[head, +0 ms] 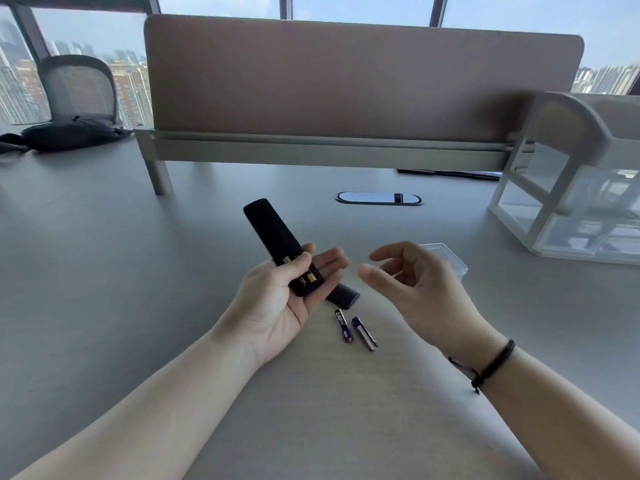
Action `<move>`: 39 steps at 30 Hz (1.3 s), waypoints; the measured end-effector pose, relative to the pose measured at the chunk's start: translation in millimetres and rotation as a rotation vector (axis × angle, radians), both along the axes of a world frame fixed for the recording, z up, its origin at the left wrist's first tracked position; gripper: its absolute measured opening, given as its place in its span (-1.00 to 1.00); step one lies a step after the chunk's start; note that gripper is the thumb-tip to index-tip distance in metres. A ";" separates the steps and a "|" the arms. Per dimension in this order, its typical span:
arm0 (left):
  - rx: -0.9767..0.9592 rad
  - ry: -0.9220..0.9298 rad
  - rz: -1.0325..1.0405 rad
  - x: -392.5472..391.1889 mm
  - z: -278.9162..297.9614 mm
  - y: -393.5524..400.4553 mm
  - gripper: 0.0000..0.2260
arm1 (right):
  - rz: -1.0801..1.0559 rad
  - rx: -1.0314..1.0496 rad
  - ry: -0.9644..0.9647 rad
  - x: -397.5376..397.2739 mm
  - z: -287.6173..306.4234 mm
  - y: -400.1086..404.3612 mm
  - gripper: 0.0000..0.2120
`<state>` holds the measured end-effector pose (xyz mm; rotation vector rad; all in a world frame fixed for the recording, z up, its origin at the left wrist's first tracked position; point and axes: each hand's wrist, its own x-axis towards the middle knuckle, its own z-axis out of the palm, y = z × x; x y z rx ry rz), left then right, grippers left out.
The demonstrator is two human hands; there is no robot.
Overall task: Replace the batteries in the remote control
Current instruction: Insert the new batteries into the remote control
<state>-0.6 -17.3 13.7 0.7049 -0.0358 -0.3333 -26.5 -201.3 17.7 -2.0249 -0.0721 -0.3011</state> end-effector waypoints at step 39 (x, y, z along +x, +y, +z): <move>0.169 -0.011 0.197 7.0 -6.1 4.1 -0.82 | -0.214 -1.042 -0.326 2.9 -14.1 21.9 -0.75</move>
